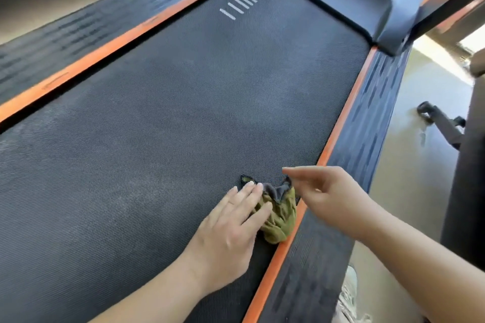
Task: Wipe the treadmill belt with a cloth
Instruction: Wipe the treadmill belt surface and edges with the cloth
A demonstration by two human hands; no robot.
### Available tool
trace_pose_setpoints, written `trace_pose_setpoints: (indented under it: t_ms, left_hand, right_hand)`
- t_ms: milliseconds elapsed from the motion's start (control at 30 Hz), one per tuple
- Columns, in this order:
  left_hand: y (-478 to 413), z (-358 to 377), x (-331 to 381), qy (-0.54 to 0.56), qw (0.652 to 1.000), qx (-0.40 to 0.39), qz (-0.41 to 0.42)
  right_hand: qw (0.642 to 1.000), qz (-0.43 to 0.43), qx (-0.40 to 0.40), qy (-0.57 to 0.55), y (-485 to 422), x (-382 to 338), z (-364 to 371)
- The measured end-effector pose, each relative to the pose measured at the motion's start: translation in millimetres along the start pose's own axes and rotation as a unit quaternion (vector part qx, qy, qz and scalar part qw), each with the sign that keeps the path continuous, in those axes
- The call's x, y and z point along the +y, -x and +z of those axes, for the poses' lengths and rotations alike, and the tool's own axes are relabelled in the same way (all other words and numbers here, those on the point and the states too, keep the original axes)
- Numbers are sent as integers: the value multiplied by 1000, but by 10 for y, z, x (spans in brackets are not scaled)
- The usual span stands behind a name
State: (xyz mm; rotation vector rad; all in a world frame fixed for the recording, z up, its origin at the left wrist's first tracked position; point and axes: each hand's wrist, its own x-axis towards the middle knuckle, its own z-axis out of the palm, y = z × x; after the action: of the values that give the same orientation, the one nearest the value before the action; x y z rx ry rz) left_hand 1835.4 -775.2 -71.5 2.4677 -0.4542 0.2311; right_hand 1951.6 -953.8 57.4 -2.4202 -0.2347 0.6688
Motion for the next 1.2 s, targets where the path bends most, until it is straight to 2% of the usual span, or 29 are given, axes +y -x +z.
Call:
trace_pose_setpoints:
  t_ms: [67,167,267,433,500,633,700,800,867,1000,1067,1100,1200]
  left_hand:
    - [-68,108,-11,-38,996,-75,32]
    - [-130,230,-137,-120,977,-158,79]
    - [-212,247,-240,-140,970,-154,122]
    - [-756,378,-309,-167,963,-166,134]
    - [-1164,488,-331,-178,962,-175,112]
    - [-1952,637,-224,-188,961,-198,-44]
    - [-2049,733,-177,-169,963,-198,-68]
    - [-1674,719,-153,-150,967,-206,25]
    - [-1325,577,-194,-128,969,-184,99]
    - [-1053,306,-354,-188,946,-193,180]
    - [-1235,290,-443,-226,938,-206,163]
    - [-1380,307,-469,-230,943,-205,129]
    - [-1748,439,-456,-188,963,-190,-36]
  right_hand:
    - [998,29,46,46,43,222,18]
    - [989,40,33,138,160,652,158]
    - [981,52,21,184,256,903,277]
    - [981,38,1,190,207,896,316]
    - [980,56,6,193,175,890,302]
    - [979,69,2,193,130,907,325]
    - [980,65,6,186,126,931,320]
    - [987,61,6,152,134,971,240]
    - [987,50,-5,154,124,1008,191]
    - [984,40,-29,173,135,1028,175]
    - [982,39,-24,185,132,1019,193]
    - [981,39,-21,191,129,1015,198]
    - [980,40,-21,196,123,1016,212]
